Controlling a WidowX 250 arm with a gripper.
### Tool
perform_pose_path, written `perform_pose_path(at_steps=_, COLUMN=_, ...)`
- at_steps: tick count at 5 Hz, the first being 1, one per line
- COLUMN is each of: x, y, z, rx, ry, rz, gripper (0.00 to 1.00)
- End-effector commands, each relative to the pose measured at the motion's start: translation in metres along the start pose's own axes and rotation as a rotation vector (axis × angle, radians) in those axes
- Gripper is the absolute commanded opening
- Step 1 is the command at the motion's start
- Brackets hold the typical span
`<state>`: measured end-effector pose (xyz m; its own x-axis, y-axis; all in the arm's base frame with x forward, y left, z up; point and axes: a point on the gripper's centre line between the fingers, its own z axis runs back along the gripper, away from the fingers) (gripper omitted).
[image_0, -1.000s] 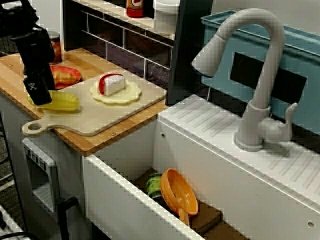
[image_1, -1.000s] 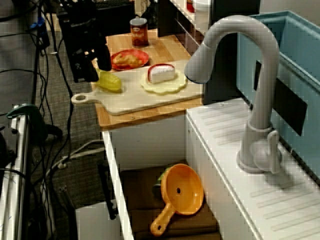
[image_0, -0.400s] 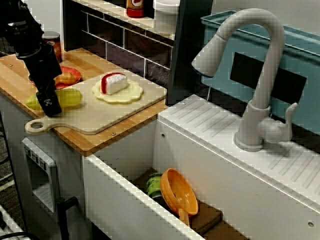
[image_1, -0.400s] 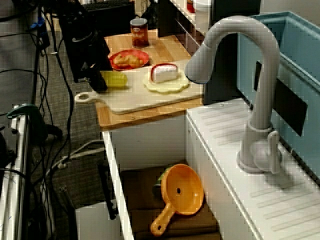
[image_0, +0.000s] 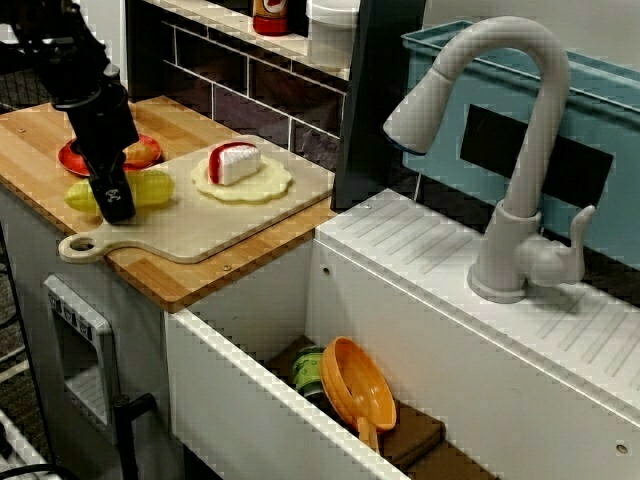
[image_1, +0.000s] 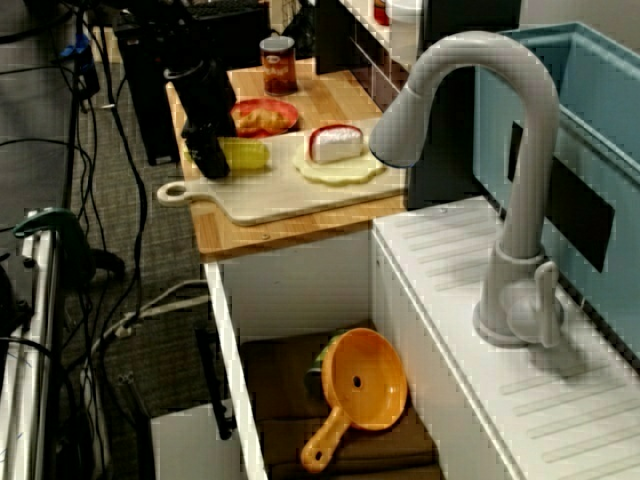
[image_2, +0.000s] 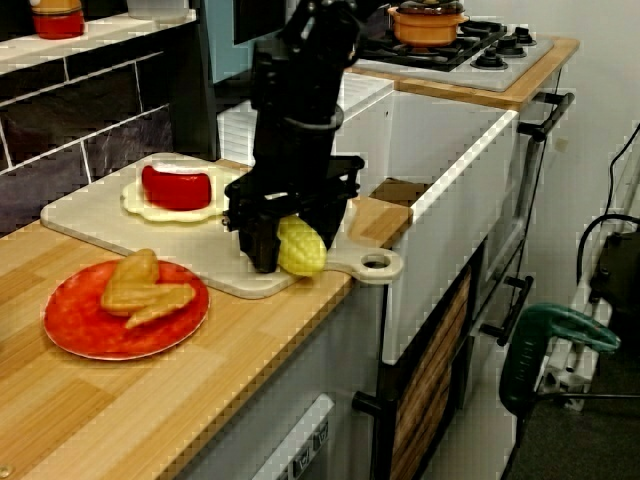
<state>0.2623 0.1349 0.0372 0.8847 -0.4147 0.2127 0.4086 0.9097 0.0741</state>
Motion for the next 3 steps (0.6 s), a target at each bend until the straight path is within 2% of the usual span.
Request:
perform_pose_path(at_steps=1, x=0.0192, y=0.0169, z=0.0348, rx=0.0, ry=-0.02, rz=-0.003, gripper=0.0)
perform_pose_path(at_steps=2, x=0.0218, y=0.0178, z=0.0399, rx=0.005, ry=-0.028, rz=-0.008, gripper=0.0)
perform_pose_path(at_steps=3, x=0.0255, y=0.0153, z=0.0373, rx=0.003, ry=-0.021, rz=-0.014, gripper=0.0)
